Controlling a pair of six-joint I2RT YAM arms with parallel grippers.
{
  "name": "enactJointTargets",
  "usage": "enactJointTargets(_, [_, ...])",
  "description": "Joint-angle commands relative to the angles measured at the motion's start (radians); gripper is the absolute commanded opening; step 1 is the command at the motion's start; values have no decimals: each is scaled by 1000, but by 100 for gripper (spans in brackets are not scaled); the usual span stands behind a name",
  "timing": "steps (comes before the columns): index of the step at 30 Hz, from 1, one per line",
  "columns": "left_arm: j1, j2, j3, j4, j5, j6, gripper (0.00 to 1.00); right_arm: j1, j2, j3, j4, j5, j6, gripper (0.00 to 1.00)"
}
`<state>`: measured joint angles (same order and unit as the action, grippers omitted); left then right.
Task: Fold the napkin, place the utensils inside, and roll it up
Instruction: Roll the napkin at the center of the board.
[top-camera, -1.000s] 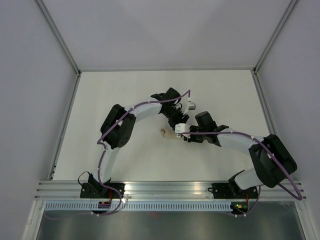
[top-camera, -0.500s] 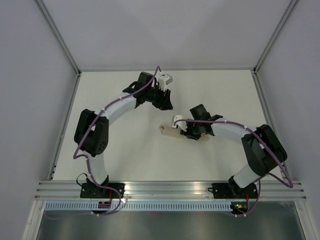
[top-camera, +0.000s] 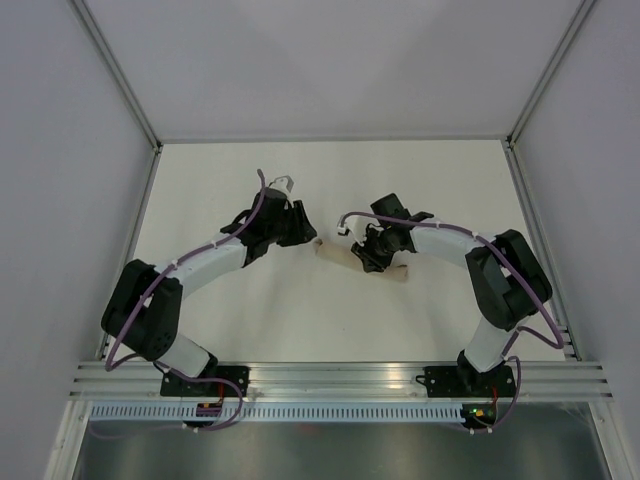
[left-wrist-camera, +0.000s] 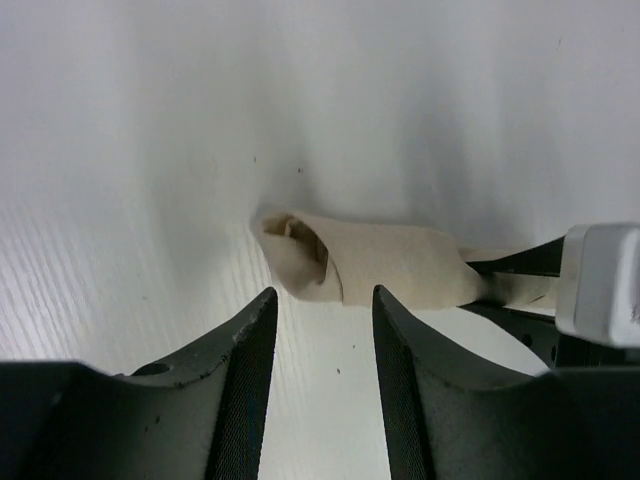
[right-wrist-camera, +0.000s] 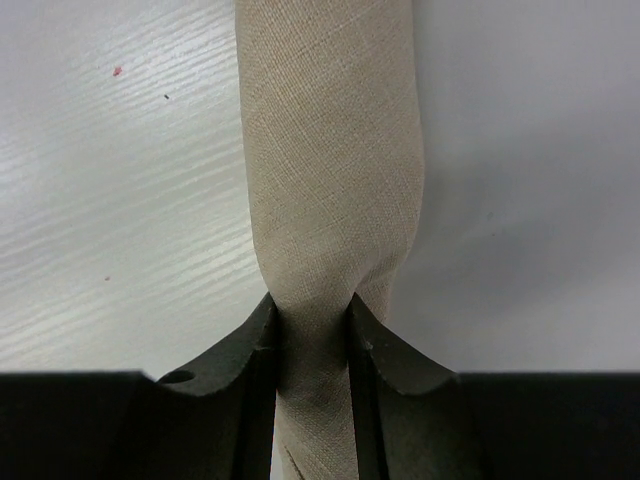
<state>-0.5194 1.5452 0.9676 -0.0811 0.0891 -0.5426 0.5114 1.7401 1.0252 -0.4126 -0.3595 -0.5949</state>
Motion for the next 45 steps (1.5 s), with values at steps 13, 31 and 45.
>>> enactJointTargets(13, [-215,91,-170,416,-222,-413,48,-14,145,99,-68,-41,216,11])
enactJointTargets(31, [-243,196,-47,284,-315,-439,49,-24,173,173,-89,-102,311,13])
enactJointTargets(45, [-209,273,98,133,-312,-379,48,-25,196,217,-98,-145,352,23])
